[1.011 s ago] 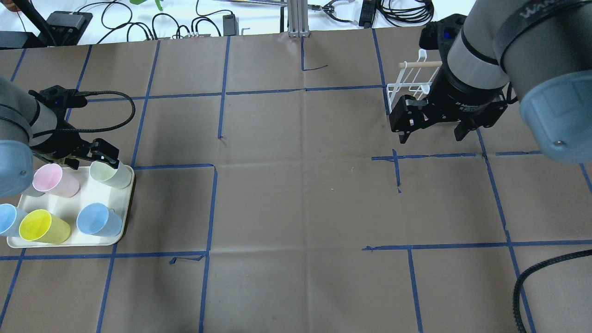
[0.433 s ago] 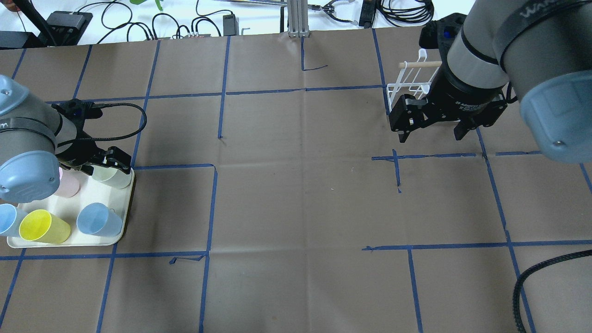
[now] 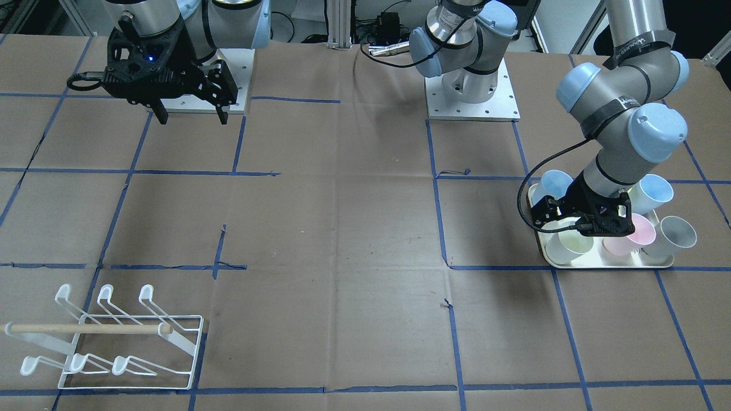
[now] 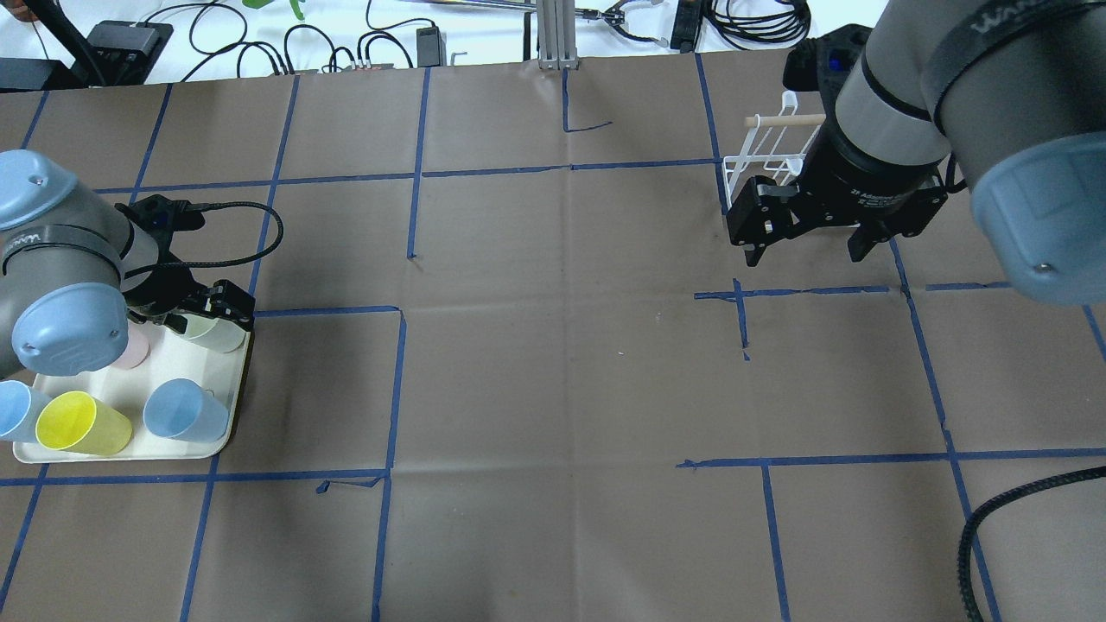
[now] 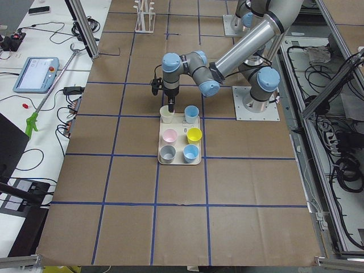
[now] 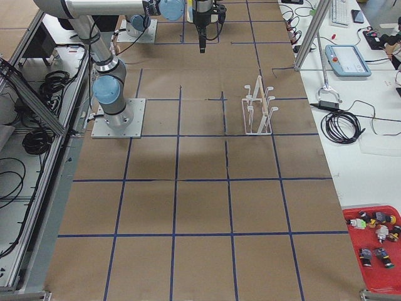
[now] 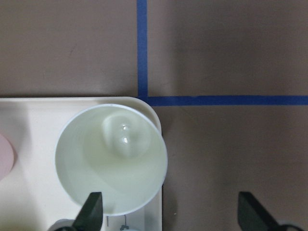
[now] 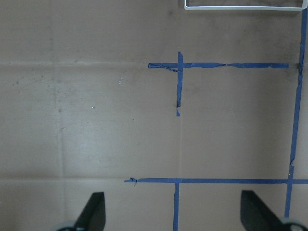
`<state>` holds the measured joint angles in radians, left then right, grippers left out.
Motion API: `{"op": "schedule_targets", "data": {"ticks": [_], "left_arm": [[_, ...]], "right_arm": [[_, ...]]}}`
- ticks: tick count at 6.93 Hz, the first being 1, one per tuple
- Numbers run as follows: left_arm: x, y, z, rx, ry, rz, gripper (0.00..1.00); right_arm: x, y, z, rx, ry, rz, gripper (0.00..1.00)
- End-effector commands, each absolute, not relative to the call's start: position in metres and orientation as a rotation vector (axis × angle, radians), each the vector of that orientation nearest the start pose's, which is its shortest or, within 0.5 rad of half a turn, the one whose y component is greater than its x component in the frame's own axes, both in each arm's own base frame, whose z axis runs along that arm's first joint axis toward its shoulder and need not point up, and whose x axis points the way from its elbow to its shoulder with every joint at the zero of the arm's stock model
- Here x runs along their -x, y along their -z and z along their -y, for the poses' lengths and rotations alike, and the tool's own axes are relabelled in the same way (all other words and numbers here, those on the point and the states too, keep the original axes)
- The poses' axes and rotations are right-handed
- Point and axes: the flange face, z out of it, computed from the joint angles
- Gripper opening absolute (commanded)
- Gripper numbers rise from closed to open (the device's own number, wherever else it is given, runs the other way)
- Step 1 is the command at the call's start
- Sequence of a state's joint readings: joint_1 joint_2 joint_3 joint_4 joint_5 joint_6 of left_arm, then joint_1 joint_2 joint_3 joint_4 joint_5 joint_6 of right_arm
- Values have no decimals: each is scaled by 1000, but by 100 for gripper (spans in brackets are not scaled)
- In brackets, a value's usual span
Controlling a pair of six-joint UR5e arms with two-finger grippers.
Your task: Transfer IKEA cup to right arm and place on rack
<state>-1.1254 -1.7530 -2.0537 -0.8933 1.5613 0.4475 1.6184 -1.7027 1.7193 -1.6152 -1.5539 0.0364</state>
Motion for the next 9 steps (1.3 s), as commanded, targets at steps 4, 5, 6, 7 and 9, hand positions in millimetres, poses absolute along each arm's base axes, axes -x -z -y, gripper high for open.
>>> {"op": "schedule_targets", "data": {"ticks": [4, 5, 6, 7, 9], "left_arm": [[-95, -237, 504, 7, 36, -3139, 38], [-96, -238, 503, 12, 37, -3137, 19], [-96, -239, 503, 14, 38, -3135, 3], [-96, -242, 503, 17, 44, -3133, 0], [-113, -253, 503, 62, 25, -3131, 0]], "right_arm": [[-156, -480, 432, 17, 42, -3123, 100], [-156, -480, 432, 17, 40, -3123, 100], [-156, -479, 432, 17, 37, -3123, 100], [-156, -479, 431, 17, 37, -3123, 100], [-156, -480, 435, 15, 82, -3115, 100]]}}
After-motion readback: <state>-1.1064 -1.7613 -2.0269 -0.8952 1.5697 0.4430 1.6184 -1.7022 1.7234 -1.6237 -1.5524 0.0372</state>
